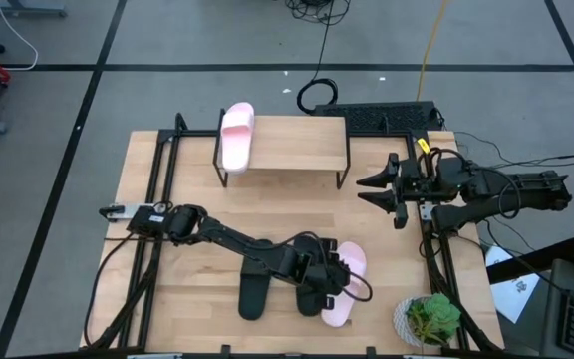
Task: Pick and place slides into the shelf
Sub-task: Put the pink slide on the shelf
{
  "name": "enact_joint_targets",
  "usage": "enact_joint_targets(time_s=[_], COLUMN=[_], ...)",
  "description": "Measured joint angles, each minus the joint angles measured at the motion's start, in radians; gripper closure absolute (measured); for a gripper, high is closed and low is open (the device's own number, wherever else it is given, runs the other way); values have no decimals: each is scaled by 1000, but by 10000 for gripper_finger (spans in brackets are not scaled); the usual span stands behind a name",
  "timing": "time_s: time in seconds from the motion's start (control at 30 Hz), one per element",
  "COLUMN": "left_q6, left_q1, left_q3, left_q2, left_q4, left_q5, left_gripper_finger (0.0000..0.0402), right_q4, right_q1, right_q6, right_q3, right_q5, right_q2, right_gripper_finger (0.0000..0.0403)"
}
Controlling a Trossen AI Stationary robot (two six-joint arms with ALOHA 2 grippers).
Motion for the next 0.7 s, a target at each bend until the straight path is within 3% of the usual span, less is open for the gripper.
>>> enact_joint_targets(time_s=[0.7], left_q6=[35], left_q1=[-32], left_q3=[0], left_q2=[3], left_q4=[-40], left_q5=[-13], left_gripper_finger=[215], right_q4=[-29], right_q1=[-1], right_q6=[-10], right_q3=[0], right_q5=[24], right_q2=[-2], right_gripper_finger=[248])
